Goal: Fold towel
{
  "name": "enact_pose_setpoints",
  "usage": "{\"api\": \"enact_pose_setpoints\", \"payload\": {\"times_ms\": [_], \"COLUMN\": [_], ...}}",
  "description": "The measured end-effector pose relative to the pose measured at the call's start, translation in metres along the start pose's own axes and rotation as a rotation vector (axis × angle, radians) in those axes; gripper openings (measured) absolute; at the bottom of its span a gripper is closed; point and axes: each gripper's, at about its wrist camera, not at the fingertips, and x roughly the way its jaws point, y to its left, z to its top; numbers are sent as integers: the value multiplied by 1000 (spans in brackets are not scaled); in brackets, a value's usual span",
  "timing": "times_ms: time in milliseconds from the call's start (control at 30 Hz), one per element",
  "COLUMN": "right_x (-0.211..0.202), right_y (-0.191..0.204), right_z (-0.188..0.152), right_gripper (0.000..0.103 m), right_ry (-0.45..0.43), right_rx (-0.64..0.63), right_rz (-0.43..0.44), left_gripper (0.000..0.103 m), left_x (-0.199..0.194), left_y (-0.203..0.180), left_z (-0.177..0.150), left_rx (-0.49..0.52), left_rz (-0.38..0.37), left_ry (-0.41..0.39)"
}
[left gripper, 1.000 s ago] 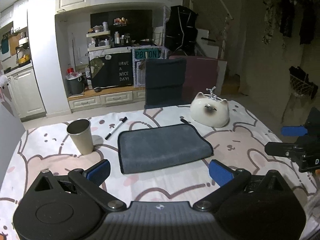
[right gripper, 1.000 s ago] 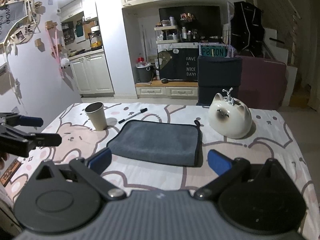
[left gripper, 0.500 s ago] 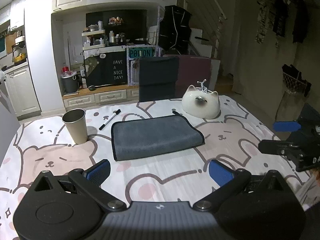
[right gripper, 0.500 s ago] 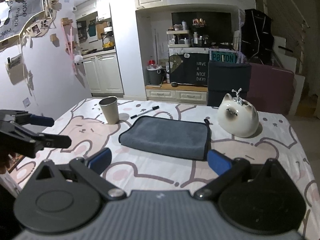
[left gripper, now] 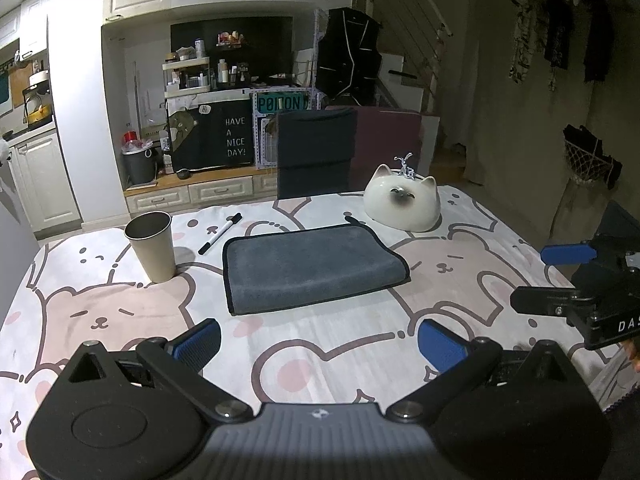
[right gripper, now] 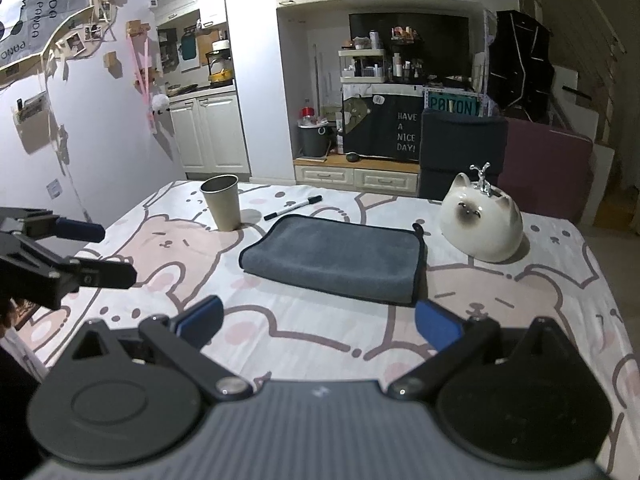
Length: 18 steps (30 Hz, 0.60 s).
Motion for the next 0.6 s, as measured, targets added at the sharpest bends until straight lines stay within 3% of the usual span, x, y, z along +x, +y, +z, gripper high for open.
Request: {"api": "enact_pose_setpoints", "payload": {"times_ms": [600], "right_x": [0], "right_y": [-1], "right_z": [1], "right_gripper": [103], "right_ry": [-1], "right_rx": [1], "right_rz": [1], "left_gripper": [103], "left_x": [-1], "left_y": [3], "left_z": [-1], "left_rx": [-3], "left_rz": [3], "left_ry": [2]}}
